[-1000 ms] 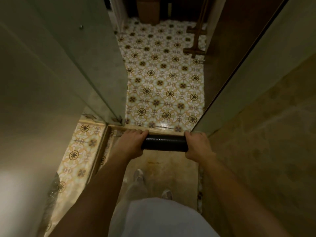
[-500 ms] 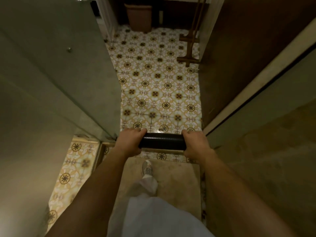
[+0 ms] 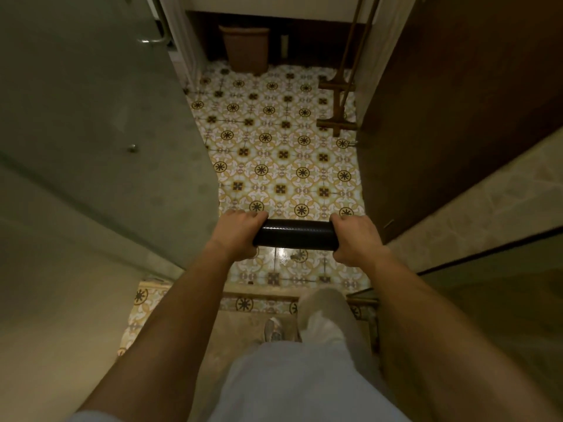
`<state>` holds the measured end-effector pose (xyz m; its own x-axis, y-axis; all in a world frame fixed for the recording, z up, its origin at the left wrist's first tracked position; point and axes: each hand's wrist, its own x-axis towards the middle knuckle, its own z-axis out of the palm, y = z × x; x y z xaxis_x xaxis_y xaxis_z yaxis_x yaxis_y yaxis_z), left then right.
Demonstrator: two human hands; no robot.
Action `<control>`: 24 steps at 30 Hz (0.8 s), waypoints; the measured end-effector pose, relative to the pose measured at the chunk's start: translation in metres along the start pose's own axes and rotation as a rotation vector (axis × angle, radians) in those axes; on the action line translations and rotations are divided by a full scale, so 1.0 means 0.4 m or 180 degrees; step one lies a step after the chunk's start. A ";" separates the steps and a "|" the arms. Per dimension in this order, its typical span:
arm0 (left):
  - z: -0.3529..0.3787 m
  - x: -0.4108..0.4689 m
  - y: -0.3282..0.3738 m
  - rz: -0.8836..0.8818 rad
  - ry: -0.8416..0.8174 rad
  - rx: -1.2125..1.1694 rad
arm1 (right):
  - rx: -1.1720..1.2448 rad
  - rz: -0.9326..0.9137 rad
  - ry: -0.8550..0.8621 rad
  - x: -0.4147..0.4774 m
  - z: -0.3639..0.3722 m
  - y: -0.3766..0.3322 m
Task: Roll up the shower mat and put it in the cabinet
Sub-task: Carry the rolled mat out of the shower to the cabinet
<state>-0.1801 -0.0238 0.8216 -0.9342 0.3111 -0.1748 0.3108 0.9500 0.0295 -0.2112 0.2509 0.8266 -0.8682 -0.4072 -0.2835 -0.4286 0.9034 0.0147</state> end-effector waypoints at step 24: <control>-0.158 0.833 -0.335 -0.0413 0.0042 0.0035 | -0.0049 -0.0328 0.0036 0.876 -0.262 0.358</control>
<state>-0.5442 -0.0458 0.8214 -0.9688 0.1861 -0.1635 0.1891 0.9819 -0.0032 -0.6029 0.2235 0.8299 -0.8221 -0.4993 -0.2735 -0.5193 0.8546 0.0007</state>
